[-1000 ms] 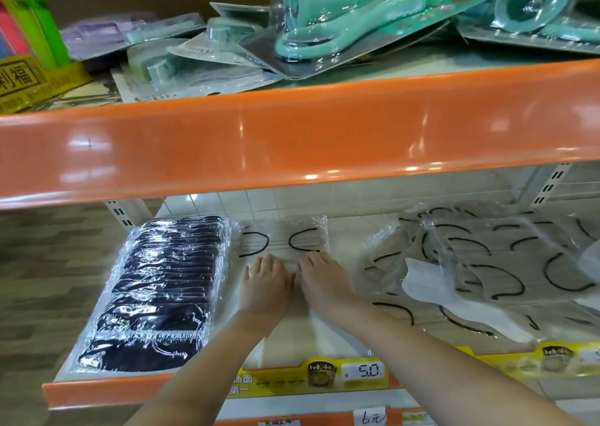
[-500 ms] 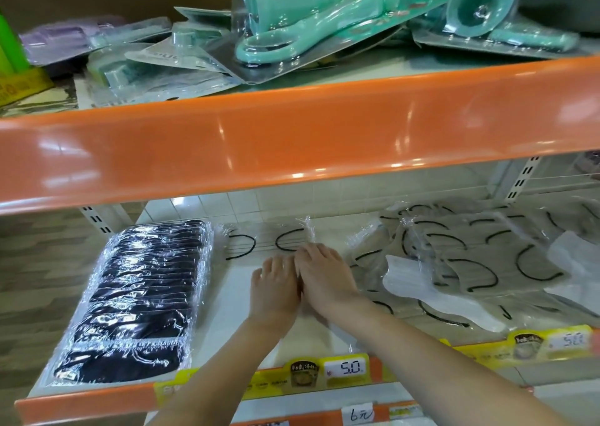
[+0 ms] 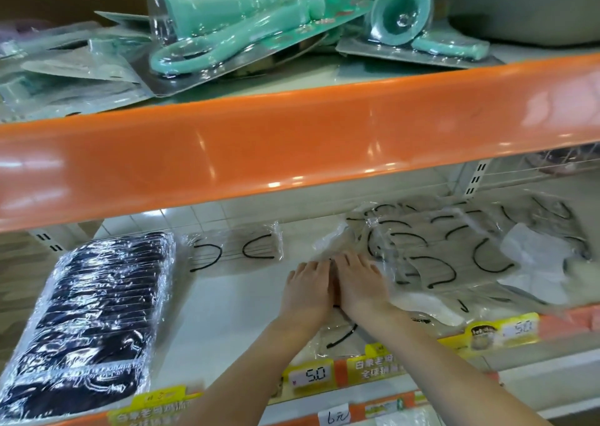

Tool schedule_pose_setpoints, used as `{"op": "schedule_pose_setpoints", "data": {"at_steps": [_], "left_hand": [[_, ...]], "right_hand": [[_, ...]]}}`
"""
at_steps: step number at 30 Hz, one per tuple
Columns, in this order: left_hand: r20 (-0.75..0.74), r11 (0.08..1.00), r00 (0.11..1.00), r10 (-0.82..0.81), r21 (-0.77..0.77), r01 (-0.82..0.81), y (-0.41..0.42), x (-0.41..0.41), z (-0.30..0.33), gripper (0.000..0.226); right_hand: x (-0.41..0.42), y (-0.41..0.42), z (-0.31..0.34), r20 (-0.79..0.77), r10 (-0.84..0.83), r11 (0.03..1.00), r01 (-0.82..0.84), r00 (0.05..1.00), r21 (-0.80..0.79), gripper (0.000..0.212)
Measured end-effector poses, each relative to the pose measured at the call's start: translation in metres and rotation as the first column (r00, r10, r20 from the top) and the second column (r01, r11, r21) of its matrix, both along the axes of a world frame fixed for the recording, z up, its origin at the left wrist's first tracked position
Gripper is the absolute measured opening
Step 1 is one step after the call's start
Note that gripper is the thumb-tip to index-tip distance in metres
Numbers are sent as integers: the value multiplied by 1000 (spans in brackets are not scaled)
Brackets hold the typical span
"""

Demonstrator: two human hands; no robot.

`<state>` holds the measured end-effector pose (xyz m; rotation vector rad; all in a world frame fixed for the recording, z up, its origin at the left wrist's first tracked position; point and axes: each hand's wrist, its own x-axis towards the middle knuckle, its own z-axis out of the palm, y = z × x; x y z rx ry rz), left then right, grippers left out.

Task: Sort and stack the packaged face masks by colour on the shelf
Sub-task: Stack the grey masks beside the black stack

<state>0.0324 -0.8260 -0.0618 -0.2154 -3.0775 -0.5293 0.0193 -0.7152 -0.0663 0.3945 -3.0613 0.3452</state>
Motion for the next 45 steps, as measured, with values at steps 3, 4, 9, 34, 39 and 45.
{"op": "schedule_pose_setpoints", "data": {"at_steps": [3,4,9,34,39,45], "left_hand": [[45,997,997,69,13,-69,9,-6,-2,36],[62,995,994,94,4,-95,11,-7,-3,36],[51,981,980,191,9,-192,11,-12,-8,36],[112,484,982,152,858,-172,-5,-2,39,19],[262,154,949,175,945,-289,-36,2,50,21],[227,36,930,288,968,-248,-76,11,56,18]], "right_hand": [[7,4,-12,-54,4,1000,-4,999,-7,43],[9,4,-13,-71,3,1000,-4,997,-6,42],[13,3,-17,-112,-25,1000,25,993,1,40],[-1,12,1,75,-139,950,155,987,-272,39],[-16,15,7,268,-169,698,307,948,-647,32],[-22,15,25,402,83,309,360,912,-880,51]]}}
